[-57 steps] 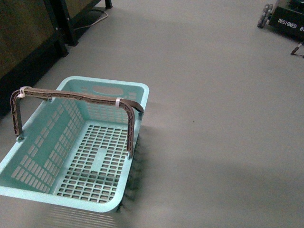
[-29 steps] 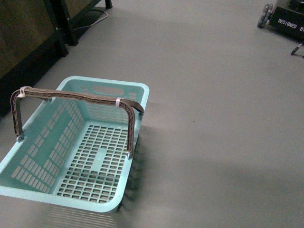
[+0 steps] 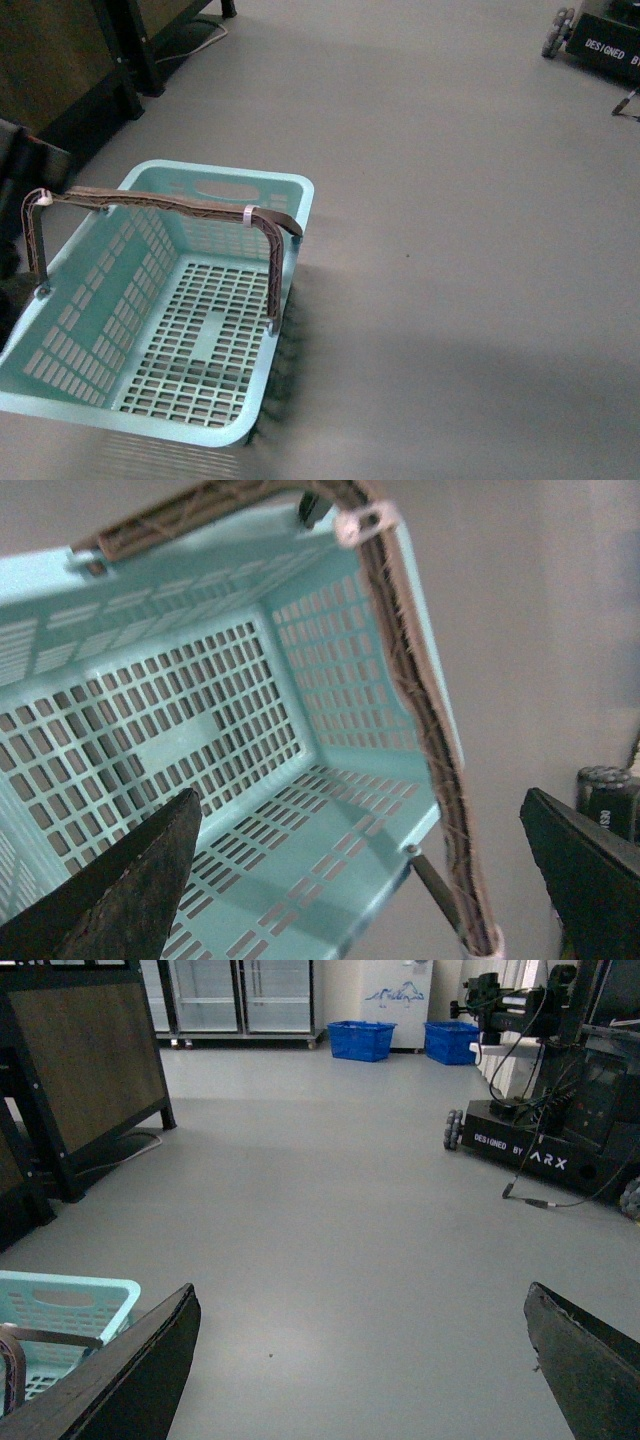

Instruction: Pick mango and avocado into basket

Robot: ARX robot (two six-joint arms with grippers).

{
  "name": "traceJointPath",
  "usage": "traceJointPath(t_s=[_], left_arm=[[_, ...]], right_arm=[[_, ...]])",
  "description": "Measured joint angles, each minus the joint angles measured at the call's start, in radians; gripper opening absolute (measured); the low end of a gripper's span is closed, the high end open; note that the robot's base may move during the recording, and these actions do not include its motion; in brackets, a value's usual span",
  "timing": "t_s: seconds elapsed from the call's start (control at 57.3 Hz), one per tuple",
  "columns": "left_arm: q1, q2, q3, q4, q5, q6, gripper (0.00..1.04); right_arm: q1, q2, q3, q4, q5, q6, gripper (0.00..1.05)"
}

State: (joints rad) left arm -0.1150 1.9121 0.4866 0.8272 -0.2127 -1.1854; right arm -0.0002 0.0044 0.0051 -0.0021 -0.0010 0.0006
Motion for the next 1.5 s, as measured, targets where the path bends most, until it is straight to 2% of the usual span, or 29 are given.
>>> traceJointPath(t_s=[0.14, 0.506, 0.611, 0.751, 0.908, 0.96, 0.995, 1.17, 1.502], left_arm=[[-0.031, 0.186, 0.143, 0.010, 0.003, -0.035, 0.97], [-0.048, 0.435, 0.490, -0.011, 0.020, -0.066, 0.97], [-0.042, 0.454, 0.523, 0.033, 0.002, -0.098, 0.81], [-0.029, 0.445, 0.504, 0.201, -0.028, -0.192, 0.45], [-0.021, 0.332, 0.433, 0.193, -0.066, -0.248, 0.19], [-0.014, 0.272, 0.406, 0.174, -0.084, -0.251, 0.11], [-0.011, 0.233, 0.391, 0.158, -0.101, -0.257, 0.09], [-0.008, 0.010, 0.312, 0.008, -0.130, -0.324, 0.08], [-0.080, -0.491, 0.283, -0.462, -0.208, -0.354, 0.07]], right_arm=[[0.000, 0.000, 0.000, 0.000, 0.000, 0.000, 0.97], [0.000, 0.000, 0.000, 0.000, 0.000, 0.000, 0.97], [0.000, 0.000, 0.000, 0.000, 0.000, 0.000, 0.97], [0.000, 0.000, 0.000, 0.000, 0.000, 0.000, 0.97], [0.000, 0.000, 0.000, 0.000, 0.000, 0.000, 0.97], [0.000, 0.000, 0.000, 0.000, 0.000, 0.000, 0.97], [0.000, 0.000, 0.000, 0.000, 0.000, 0.000, 0.97], [0.000, 0.000, 0.000, 0.000, 0.000, 0.000, 0.97], [0.000, 0.000, 0.000, 0.000, 0.000, 0.000, 0.97]])
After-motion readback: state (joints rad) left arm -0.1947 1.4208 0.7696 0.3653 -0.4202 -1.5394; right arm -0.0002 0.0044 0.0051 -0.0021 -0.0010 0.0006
